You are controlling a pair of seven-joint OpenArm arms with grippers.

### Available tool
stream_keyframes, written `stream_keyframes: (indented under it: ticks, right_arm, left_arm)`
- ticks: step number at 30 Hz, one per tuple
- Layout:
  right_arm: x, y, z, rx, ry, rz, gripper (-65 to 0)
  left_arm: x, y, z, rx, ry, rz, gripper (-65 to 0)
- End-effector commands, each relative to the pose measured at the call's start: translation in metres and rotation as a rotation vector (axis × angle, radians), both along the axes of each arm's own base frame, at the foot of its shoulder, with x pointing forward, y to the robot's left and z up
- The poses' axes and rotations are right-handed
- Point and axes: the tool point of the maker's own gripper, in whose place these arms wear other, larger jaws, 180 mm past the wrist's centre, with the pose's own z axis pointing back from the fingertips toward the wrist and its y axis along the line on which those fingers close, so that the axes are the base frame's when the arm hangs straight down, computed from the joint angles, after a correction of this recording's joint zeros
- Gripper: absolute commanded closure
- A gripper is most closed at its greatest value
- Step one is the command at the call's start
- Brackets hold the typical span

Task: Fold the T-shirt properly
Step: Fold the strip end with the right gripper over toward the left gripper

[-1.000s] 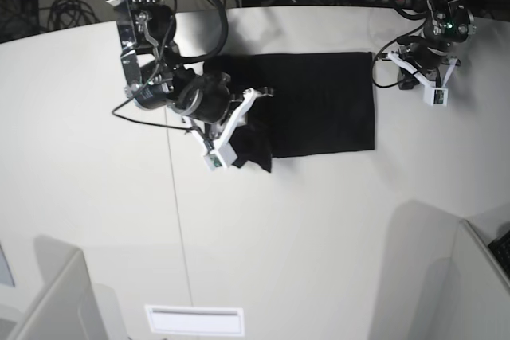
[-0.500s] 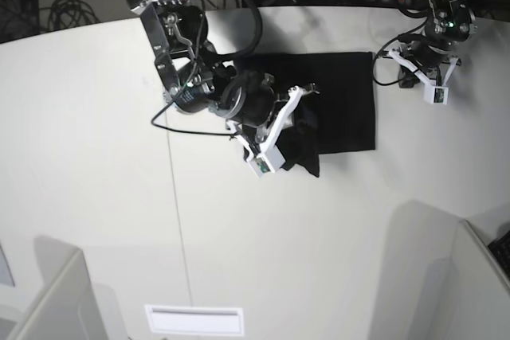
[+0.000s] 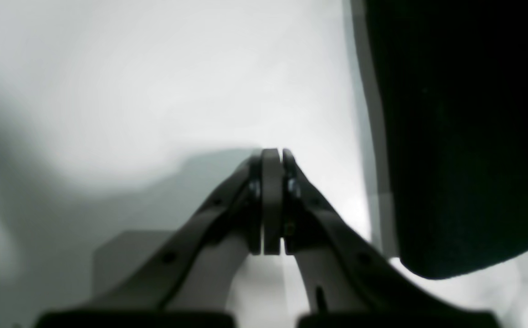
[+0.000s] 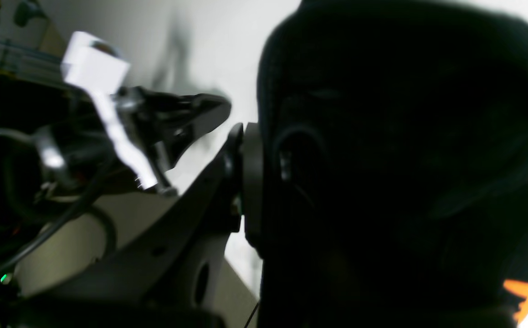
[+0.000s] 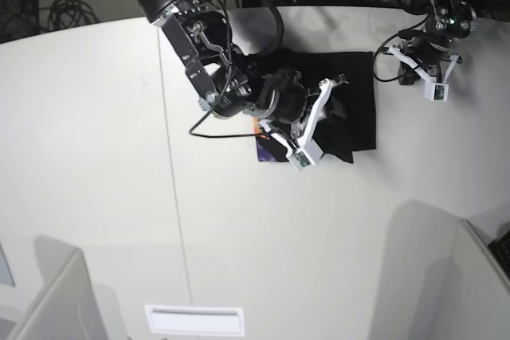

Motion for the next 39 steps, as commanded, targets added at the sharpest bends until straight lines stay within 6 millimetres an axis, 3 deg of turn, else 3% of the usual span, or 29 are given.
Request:
stream_keyframes:
  ticks: [1,5,11,17,30,39]
  right_arm:
    - [0.007,0.009,0.015,0.046,-0.041,0.003,0.0]
    - [0.013,0.011,0.004,0.027,-0.035,-0.003,0.0]
    - [0.02,0.021,0.003,0.031,-0.026,-0.003,0.0]
    - [0.002,0.039,0.006,0.021,-0.048,0.078,0.0]
    - [0.013,0.045,-0.021,-0.033,-0.033,0.048,0.0]
    - [0.012,0.043,-0.042,-0.071,0.012,0.042,0.0]
  left_arm:
    - [0.0,0.005,0.005,0.017,-0.005,-0.004,0.0]
    - [-0.008,0.006,0.002,0.02,0.014,-0.004,0.0]
    - [-0.016,0.006,-0.002,0.019,0.032,-0.002,0.0]
    - [-0.015,0.003,-0.002,0.014,0.03,-0.005,0.0]
    - [-0.027,0.012,-0.004,0.026,0.052,0.014,0.0]
    - [-0.044,0.045,0.03,0.116,0.007,0.068,0.0]
